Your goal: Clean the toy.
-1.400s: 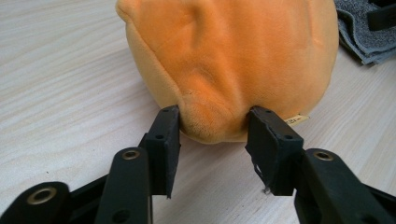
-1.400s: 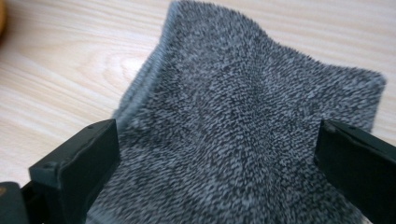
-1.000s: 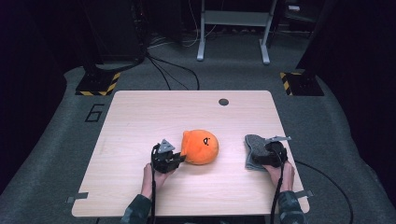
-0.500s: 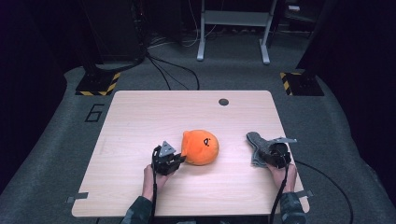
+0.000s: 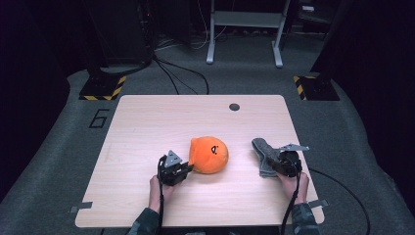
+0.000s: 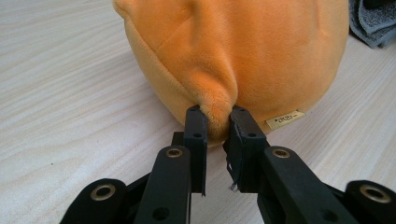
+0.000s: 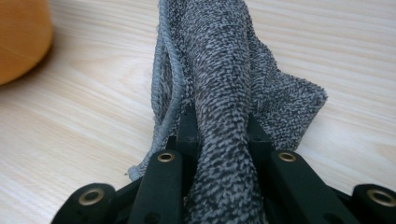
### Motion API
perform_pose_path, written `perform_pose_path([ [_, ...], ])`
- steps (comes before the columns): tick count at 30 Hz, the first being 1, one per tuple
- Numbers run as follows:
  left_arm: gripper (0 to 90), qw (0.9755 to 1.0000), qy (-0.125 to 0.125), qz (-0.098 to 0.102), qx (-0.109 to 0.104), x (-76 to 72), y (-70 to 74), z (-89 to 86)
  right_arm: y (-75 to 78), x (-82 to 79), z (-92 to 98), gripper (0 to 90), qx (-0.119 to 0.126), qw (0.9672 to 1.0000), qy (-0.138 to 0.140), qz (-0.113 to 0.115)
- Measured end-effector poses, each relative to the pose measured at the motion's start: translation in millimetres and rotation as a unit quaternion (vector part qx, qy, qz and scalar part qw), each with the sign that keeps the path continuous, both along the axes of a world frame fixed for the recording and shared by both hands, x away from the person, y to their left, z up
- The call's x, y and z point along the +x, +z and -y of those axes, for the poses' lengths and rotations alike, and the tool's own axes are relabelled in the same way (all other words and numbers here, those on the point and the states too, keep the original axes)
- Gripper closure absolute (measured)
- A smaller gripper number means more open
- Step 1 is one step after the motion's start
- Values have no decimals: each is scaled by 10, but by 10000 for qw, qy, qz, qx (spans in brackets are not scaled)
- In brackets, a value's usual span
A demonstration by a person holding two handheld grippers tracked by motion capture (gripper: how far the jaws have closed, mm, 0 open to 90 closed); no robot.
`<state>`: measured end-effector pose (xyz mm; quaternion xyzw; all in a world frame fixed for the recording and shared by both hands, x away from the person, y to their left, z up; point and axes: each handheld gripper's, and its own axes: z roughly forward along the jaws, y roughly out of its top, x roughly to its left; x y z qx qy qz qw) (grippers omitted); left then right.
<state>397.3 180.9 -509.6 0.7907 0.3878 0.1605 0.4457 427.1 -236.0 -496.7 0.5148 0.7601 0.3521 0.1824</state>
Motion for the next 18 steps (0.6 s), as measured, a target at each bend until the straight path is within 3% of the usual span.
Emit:
perform_pose_path([
  [5,786,10000,-17,88,-18,-6,-28,-12,82,-11,-112,741,128,9997,208,54],
  [13,786,9992,74,263,-281,-25,-131,-36,184,-19,-216,741,242,9988,417,67],
  [18,786,9987,84,420,-273,-36,-146,-32,292,-34,-321,741,219,9980,575,143],
])
